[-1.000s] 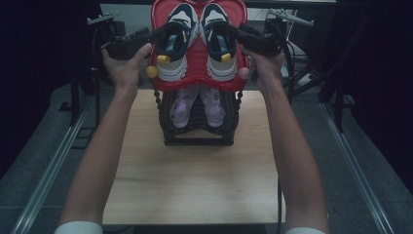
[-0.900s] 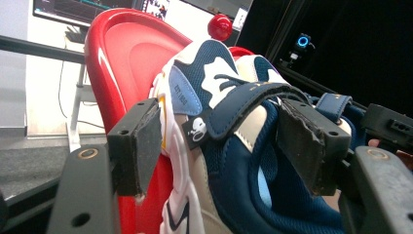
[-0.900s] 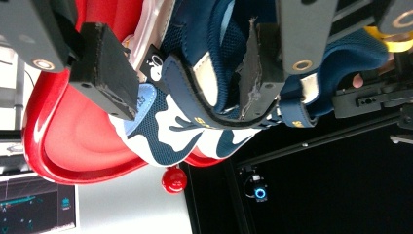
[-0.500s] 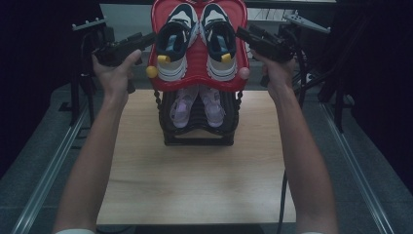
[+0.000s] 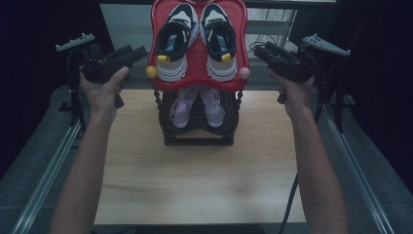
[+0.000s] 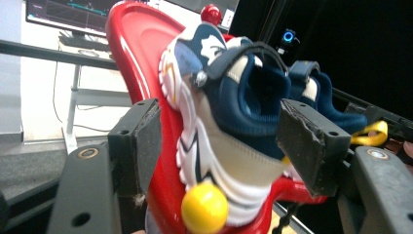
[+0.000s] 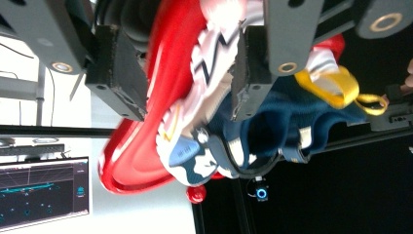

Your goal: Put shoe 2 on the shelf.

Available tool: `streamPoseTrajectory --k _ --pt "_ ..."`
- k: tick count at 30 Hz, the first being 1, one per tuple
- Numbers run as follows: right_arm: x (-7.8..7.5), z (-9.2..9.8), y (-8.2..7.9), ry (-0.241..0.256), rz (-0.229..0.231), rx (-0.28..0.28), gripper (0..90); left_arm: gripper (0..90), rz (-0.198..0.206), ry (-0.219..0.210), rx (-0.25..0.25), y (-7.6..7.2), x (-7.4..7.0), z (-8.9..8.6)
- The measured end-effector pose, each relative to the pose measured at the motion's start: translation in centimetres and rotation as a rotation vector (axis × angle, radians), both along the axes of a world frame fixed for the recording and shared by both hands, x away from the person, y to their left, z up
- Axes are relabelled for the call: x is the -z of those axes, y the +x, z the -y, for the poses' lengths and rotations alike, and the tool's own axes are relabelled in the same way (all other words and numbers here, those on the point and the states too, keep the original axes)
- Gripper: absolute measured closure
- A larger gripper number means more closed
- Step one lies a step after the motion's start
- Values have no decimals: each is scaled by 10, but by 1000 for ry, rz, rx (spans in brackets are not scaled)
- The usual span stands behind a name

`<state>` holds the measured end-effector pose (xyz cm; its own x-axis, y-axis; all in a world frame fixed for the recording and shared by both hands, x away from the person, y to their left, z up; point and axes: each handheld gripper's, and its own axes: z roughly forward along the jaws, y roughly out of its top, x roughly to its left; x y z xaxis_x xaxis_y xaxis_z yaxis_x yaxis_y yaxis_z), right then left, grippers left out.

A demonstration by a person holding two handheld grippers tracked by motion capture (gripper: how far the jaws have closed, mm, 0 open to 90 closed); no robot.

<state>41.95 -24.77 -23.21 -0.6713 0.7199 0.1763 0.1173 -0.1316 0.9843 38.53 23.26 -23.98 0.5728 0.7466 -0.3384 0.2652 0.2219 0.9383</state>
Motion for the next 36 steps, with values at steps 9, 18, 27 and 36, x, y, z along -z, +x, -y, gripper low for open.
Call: streamPoseTrajectory --k 9,18,27,36 --pt "29 15 -13 15 -4 0 498 341 -9 -1 1 -16 20 -14" --pt "60 20 -20 33 -23 -6 484 345 -21 -5 12 -30 48 -22" --pt "92 29 -32 34 -35 -4 472 347 -51 25 -12 -41 91 -20" --pt "138 35 -49 39 -67 -8 459 350 -84 41 -18 -51 127 -16"
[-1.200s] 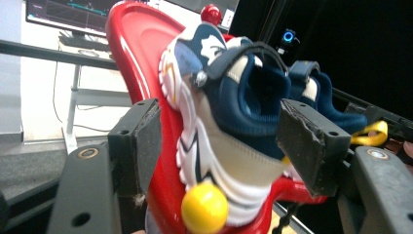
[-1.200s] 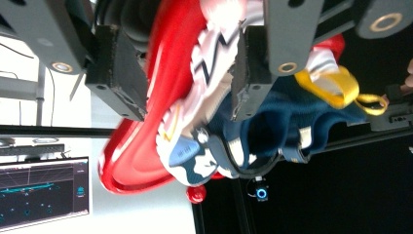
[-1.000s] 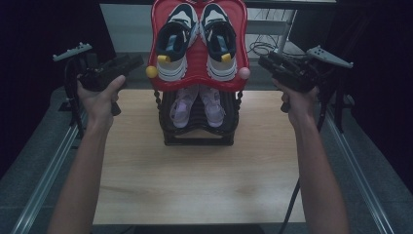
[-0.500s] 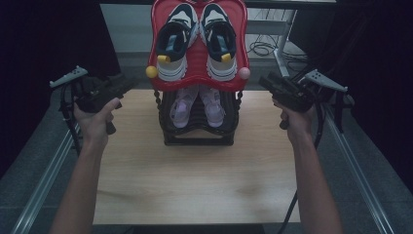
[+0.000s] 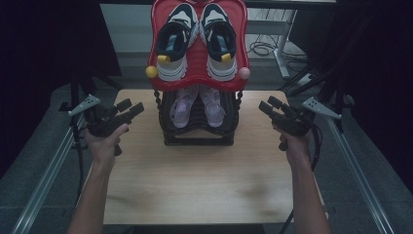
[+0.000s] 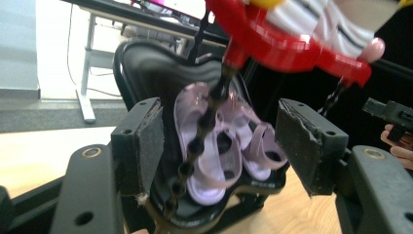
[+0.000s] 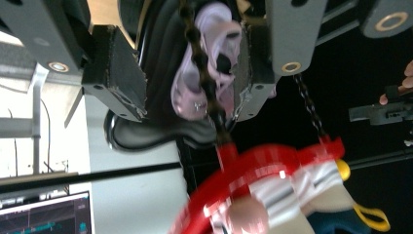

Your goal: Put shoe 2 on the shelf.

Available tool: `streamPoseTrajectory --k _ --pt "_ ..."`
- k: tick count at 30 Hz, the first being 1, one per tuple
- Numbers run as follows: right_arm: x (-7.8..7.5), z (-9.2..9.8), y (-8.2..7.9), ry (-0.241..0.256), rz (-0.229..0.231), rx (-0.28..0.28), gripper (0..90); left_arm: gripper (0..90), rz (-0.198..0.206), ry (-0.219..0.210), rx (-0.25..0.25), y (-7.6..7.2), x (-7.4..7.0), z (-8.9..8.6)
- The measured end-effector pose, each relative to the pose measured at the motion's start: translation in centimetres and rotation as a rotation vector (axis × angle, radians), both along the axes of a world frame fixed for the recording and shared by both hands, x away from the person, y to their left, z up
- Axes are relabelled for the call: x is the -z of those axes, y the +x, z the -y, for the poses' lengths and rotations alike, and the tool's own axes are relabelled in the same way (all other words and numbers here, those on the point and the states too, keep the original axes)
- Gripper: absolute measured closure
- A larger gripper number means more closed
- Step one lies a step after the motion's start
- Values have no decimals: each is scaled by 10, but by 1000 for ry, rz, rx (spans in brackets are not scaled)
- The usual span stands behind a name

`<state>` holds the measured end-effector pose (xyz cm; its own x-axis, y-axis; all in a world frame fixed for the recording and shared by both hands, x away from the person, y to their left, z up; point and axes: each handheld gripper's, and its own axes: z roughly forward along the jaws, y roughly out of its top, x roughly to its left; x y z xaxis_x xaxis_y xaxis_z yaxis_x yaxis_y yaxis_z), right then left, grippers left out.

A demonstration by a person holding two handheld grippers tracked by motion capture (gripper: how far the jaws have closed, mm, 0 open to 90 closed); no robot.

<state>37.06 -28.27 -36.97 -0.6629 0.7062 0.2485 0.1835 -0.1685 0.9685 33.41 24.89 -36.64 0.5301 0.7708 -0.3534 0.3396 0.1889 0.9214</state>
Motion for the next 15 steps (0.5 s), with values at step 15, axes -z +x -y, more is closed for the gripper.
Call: streamPoseTrajectory --k 15 --pt "56 -20 -12 -37 -73 -19 448 353 -84 14 28 -11 56 12"
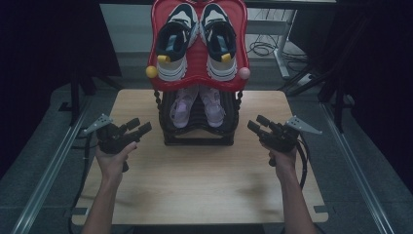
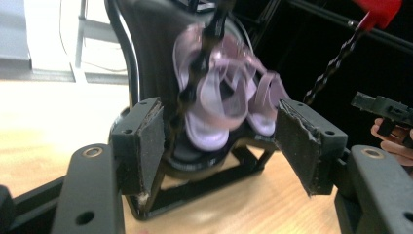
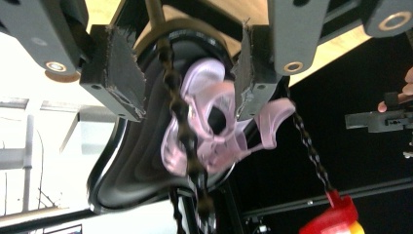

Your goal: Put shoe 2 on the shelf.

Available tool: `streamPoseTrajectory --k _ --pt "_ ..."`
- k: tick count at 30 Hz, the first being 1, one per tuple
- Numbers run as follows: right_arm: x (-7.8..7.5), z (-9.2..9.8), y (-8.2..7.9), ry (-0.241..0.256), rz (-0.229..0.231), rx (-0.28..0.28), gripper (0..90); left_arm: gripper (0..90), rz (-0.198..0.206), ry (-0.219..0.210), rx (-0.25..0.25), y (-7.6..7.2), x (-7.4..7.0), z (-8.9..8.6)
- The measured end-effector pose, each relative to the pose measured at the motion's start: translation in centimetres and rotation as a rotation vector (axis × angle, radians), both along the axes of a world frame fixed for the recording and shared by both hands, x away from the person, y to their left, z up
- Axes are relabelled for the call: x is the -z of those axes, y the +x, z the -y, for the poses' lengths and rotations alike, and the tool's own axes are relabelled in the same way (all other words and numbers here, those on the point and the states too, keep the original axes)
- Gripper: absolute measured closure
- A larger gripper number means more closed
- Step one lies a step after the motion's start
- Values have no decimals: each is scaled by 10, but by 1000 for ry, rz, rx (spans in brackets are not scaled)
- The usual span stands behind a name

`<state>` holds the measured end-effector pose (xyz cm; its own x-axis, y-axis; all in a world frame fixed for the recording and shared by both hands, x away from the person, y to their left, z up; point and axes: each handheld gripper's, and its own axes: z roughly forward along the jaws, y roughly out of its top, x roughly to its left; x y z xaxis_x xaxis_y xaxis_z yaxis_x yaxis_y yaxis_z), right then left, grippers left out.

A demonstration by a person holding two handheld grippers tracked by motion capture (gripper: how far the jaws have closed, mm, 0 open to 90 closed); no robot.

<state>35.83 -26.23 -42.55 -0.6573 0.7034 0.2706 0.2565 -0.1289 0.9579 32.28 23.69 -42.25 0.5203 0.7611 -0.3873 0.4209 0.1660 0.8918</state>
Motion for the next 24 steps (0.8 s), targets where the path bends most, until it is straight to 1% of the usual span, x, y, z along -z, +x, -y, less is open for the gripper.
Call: streamPoseTrajectory --k 2,4,6,9,12,13,14,16,17,20,22,24 --pt "8 -2 -1 -2 -17 1 445 353 -14 4 -1 -1 7 0" --pt "15 -3 -2 -7 -32 2 445 354 -25 23 0 -2 13 2" --pt "23 -4 -3 -13 -50 1 446 355 -33 25 -3 -3 20 4" --pt "35 -7 -4 -35 -75 -1 444 355 -54 33 -1 -4 30 7" --pt "46 -10 -4 -47 -99 -9 442 355 -76 36 7 -5 41 9" --pt "49 -11 -3 -49 -107 -11 442 355 -83 52 8 -6 44 10" --pt "51 -12 -4 -51 -111 -15 442 355 -84 63 5 -6 46 11" --pt "54 -13 -3 -55 -122 -18 437 354 -98 59 15 -6 49 11" --pt "55 -13 -3 -56 -125 -19 436 355 -99 61 12 -6 50 11" --pt "59 -15 -3 -54 -120 -15 437 355 -104 59 13 -7 53 11" --pt "60 -14 -3 -68 -117 -11 437 355 -106 62 11 -7 55 10" --pt "59 -13 -3 -72 -110 -8 437 355 -107 64 8 -7 56 9"
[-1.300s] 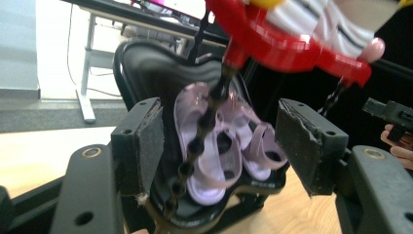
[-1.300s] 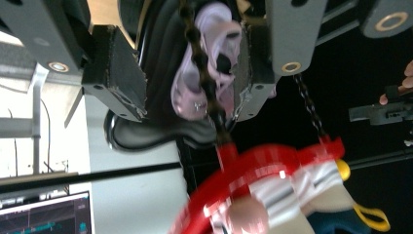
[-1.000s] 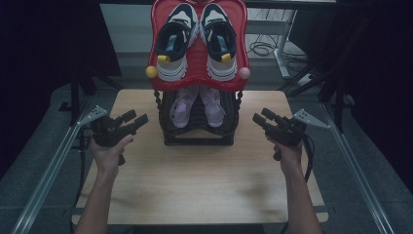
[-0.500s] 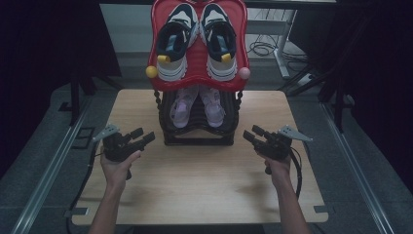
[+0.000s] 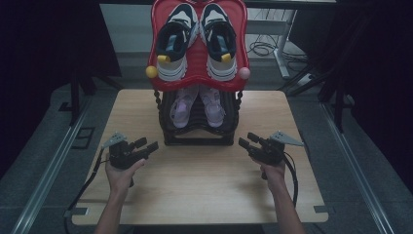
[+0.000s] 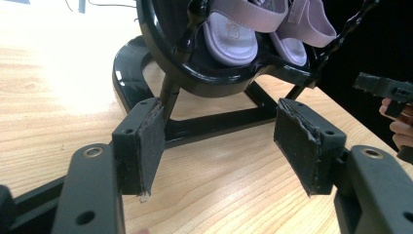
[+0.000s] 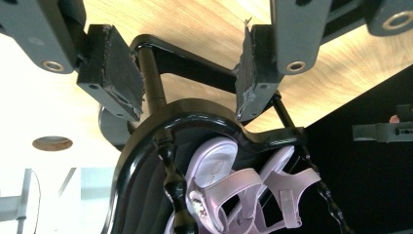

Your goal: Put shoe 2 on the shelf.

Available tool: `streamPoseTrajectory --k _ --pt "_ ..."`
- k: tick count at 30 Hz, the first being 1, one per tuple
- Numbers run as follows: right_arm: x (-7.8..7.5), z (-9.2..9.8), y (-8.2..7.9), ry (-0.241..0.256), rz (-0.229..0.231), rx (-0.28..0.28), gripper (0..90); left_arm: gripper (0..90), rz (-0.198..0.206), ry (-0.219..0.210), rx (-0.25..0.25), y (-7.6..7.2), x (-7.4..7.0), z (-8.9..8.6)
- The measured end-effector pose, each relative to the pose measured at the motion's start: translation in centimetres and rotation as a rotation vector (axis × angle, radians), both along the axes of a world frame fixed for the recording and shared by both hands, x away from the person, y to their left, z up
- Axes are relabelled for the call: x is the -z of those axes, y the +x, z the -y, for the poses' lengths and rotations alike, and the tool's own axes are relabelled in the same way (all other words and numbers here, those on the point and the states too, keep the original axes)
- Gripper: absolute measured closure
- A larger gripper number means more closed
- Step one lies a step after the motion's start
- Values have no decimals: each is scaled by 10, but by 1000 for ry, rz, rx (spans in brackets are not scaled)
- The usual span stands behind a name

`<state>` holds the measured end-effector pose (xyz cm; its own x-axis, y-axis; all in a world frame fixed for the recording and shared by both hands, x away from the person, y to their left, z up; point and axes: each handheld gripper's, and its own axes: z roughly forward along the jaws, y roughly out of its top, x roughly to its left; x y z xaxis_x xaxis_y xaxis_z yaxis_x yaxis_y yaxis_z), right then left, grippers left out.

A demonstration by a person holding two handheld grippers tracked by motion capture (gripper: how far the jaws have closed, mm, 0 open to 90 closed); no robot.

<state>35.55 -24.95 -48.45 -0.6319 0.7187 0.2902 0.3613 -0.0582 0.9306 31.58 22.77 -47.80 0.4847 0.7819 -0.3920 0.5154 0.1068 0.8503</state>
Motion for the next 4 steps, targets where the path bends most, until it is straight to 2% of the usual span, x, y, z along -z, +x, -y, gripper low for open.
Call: streamPoseTrajectory --k 4 --pt "0 4 1 13 0 5 426 354 -4 -11 -1 0 0 -1"
